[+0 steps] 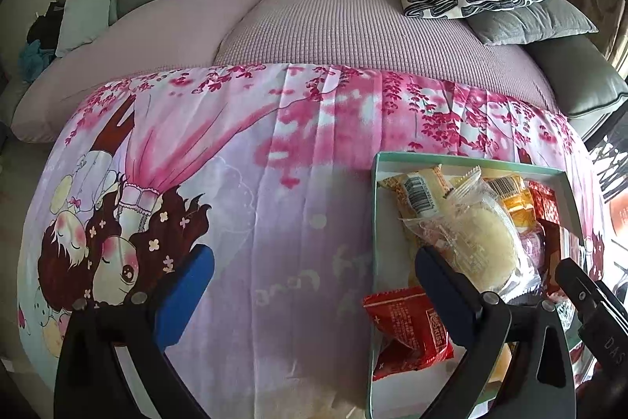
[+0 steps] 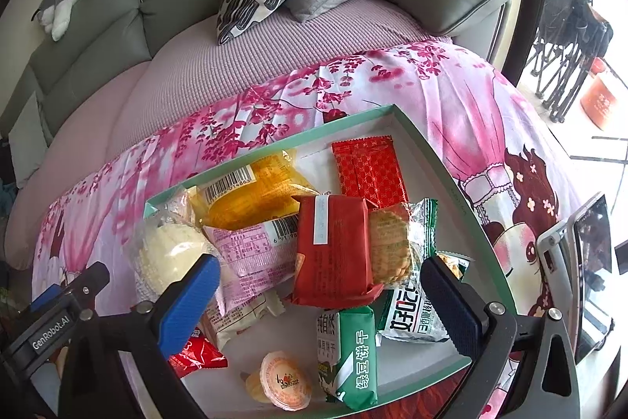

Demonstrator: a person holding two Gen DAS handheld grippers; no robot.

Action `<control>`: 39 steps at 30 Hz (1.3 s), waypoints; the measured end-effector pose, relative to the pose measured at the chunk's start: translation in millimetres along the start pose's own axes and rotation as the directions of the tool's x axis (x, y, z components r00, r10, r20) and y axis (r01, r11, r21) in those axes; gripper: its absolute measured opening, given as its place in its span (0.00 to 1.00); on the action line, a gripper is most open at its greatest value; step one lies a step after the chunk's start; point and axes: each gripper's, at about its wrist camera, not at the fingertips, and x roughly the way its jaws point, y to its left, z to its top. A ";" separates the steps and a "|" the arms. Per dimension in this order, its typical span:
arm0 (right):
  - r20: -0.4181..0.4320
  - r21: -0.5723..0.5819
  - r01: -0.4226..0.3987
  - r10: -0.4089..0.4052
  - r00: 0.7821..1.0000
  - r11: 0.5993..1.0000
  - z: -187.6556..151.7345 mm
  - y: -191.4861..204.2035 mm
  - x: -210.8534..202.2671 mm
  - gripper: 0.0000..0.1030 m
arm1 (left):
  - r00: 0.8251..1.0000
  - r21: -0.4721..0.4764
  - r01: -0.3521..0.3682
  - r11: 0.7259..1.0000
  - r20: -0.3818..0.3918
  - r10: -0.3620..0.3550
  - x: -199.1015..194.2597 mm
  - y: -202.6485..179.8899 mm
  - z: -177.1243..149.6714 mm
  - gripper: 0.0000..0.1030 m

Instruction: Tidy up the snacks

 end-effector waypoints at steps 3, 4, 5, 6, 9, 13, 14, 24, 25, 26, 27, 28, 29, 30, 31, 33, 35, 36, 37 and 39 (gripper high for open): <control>-0.002 -0.003 0.008 -0.008 1.000 1.000 -3.1 0.9 -1.8 1.00 | 1.000 0.007 0.003 1.000 -0.023 -0.003 -0.4 1.5 -4.7 0.99; -0.004 -0.007 0.010 -0.010 1.000 1.000 -4.1 1.2 -2.1 1.00 | 1.000 -0.004 -0.004 1.000 -0.030 0.004 -0.7 3.2 -6.5 0.99; -0.005 -0.013 0.013 -0.013 1.000 1.000 -5.8 2.2 -2.8 1.00 | 0.999 -0.018 -0.009 1.000 -0.034 0.008 -1.4 5.3 -8.5 0.99; -0.008 -0.022 0.015 -0.015 1.000 1.000 -7.9 3.9 -3.6 1.00 | 0.999 -0.027 -0.005 1.000 -0.037 0.004 -2.3 6.8 -10.6 0.99; -0.003 -0.055 0.018 -0.018 1.000 0.998 -14.3 11.0 -8.6 1.00 | 0.999 -0.026 -0.006 1.000 -0.037 0.005 -6.0 9.4 -17.0 0.99; 0.008 -0.085 0.002 -0.001 1.000 0.996 -23.4 19.1 -18.2 1.00 | 0.999 -0.021 -0.028 0.999 -0.036 0.027 -10.5 19.4 -30.2 0.99; 0.009 -0.090 0.001 0.000 1.000 0.996 -26.4 21.4 -20.0 1.00 | 0.999 -0.026 -0.033 0.999 -0.038 0.032 -11.1 24.2 -34.1 0.99; 0.008 -0.142 -0.015 0.016 1.000 0.990 -66.7 34.3 -39.2 1.00 | 0.995 -0.041 -0.070 0.997 -0.081 0.066 -16.8 58.7 -73.0 0.99; 0.001 -0.144 -0.010 0.010 1.000 0.990 -72.7 34.1 -38.9 1.00 | 0.995 -0.041 -0.067 0.997 -0.082 0.064 -18.1 60.0 -77.1 0.99; -0.006 -0.144 -0.007 0.006 1.000 0.990 -78.1 33.4 -38.6 1.00 | 0.995 -0.041 -0.065 0.997 -0.085 0.062 -19.3 61.6 -81.9 0.99; -0.015 -0.144 -0.006 0.003 1.000 0.990 -83.5 32.3 -38.3 1.00 | 0.995 -0.040 -0.063 0.997 -0.086 0.059 -20.0 62.8 -85.3 0.99; -0.019 -0.141 -0.005 0.002 1.000 0.990 -88.0 31.1 -38.5 1.00 | 0.994 -0.041 -0.061 0.997 -0.090 0.057 -20.3 64.2 -89.9 0.99; -0.023 -0.140 -0.004 0.000 1.000 0.990 -93.2 30.1 -38.3 1.00 | 0.994 -0.042 -0.062 0.997 -0.096 0.057 -19.9 65.8 -94.1 0.99; -0.028 -0.141 -0.003 -0.001 1.000 0.990 -97.4 29.4 -38.3 1.00 | 0.993 -0.043 -0.064 0.997 -0.103 0.059 -19.0 67.4 -97.2 0.99; -0.033 -0.141 0.000 -0.005 0.999 0.990 -101.5 29.0 -38.1 1.00 | 0.992 -0.043 -0.066 0.997 -0.110 0.061 -18.1 68.7 -100.6 0.99; -0.040 -0.140 0.006 -0.012 0.999 0.990 -107.6 27.4 -37.8 1.00 | 0.992 -0.044 -0.059 0.997 -0.117 0.054 -18.1 70.8 -106.1 0.99; -0.043 -0.141 0.007 -0.013 0.999 0.990 -111.8 26.4 -38.9 1.00 | 0.991 -0.042 -0.056 0.998 -0.121 0.050 -18.3 72.6 -110.6 0.99; -0.043 -0.142 0.007 -0.014 0.999 0.990 -112.8 26.6 -39.0 1.00 | 0.991 -0.040 -0.056 0.998 -0.124 0.050 -18.0 73.0 -112.2 0.99; -0.045 -0.144 0.010 -0.016 0.999 0.990 -113.8 27.0 -38.9 1.00 | 0.991 -0.039 -0.055 0.998 -0.128 0.050 -17.5 73.0 -112.9 0.99; -0.049 -0.149 0.013 -0.020 0.999 0.989 -114.7 28.2 -38.0 1.00 | 0.990 -0.041 -0.054 0.998 -0.131 0.048 -16.5 73.0 -112.2 0.99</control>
